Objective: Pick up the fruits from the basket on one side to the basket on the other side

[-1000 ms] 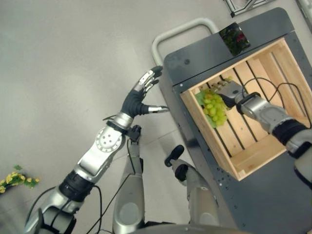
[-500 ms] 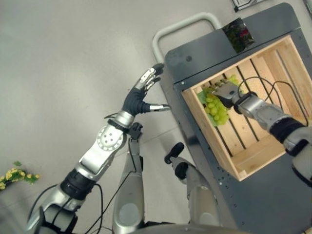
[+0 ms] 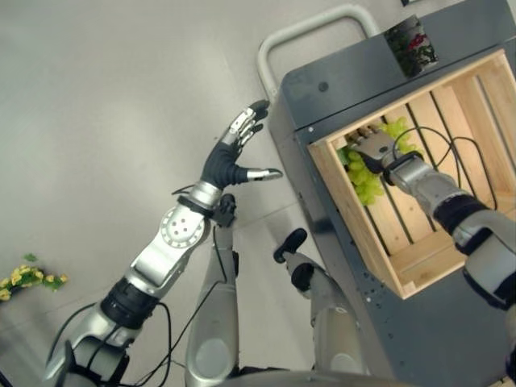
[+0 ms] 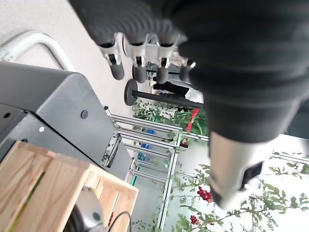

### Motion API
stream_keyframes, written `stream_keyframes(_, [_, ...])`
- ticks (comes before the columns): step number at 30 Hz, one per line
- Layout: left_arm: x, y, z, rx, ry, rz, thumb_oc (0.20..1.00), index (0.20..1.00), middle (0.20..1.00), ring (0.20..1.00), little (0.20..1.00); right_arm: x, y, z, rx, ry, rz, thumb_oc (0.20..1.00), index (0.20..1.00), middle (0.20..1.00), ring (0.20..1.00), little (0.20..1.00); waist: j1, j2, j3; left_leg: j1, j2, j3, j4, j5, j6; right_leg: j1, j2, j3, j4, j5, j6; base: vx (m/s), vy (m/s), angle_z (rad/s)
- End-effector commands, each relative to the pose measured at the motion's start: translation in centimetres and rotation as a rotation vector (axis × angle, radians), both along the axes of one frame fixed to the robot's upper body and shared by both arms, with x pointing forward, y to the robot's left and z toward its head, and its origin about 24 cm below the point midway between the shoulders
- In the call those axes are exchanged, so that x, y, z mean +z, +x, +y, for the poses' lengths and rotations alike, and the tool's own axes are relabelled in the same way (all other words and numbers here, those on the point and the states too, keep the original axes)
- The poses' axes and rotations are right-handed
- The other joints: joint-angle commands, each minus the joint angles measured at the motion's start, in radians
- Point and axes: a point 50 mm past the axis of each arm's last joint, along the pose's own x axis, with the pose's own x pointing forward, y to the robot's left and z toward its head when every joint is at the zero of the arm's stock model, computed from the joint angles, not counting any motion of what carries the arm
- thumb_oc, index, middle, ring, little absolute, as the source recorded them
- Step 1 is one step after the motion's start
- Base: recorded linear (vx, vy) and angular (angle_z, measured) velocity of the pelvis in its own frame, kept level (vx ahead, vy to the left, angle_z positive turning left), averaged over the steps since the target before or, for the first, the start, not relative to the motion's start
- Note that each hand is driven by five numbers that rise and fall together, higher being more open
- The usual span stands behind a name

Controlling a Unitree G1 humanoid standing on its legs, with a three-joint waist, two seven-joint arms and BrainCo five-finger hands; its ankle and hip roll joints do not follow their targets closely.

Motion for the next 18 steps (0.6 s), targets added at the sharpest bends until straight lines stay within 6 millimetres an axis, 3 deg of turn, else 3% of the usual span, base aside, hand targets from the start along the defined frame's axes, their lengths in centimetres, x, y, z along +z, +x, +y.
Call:
stream_keyframes(1, [2.6,-2.3,-1.1,-0.068,-0.076,-0.168,1.000,1.000,1.000,1.000,1.000,0.5,0.2,-3.3,-0.190,-0.098,-0.002,1.000,1.000,1.000,1.000,1.000,0.012,0.037,0.010,-0.038,-0.043,0.001,0.060,-0.111,0.031,0.042,-0.015,0.026,-0.149,0.094,0.144,0.00,0.000,0.00])
stream_keyframes(13, [2.7,-2.5,-1.2,-0.058,-0.088,-0.179,1.000,1.000,1.000,1.000,1.000,1.9,0.4,-3.8,-0.235,-0.104,-0.051,1.000,1.000,1.000,1.000,1.000,0.012,0.060,0.010,-0.114,-0.055,-0.006,0.082,-0.115,0.035,-0.039,-0.033,0.023,-0.105,0.084,0.145,0.01,0.017,0.03])
stream_keyframes(14, [2.8,-2.5,-1.2,-0.059,-0.087,-0.180,1.000,1.000,1.000,1.000,1.000,2.0,0.4,-3.8,-0.238,-0.098,-0.051,0.523,0.523,0.523,0.523,0.523,0.011,0.062,0.010,-0.119,-0.057,-0.006,0.085,-0.115,0.036,-0.043,-0.034,0.021,-0.103,0.084,0.145,0.00,0.000,0.00])
stream_keyframes(15, [2.8,-2.5,-1.3,-0.060,-0.087,-0.181,1.000,1.000,1.000,1.000,1.000,2.1,0.5,-3.7,-0.239,-0.098,-0.055,0.200,0.200,0.200,0.200,0.200,0.010,0.063,0.010,-0.120,-0.057,-0.006,0.087,-0.117,0.037,-0.044,-0.036,0.020,-0.102,0.084,0.145,0.00,0.000,0.00])
stream_keyframes(18, [2.8,-2.5,-1.3,-0.058,-0.090,-0.184,1.000,1.000,1.000,1.000,1.000,2.0,0.7,-3.2,-0.229,-0.081,-0.058,0.200,0.200,0.200,0.200,0.200,0.009,0.066,0.010,-0.118,-0.058,-0.004,0.087,-0.119,0.038,-0.046,-0.035,0.023,-0.100,0.082,0.143,0.00,0.000,0.00])
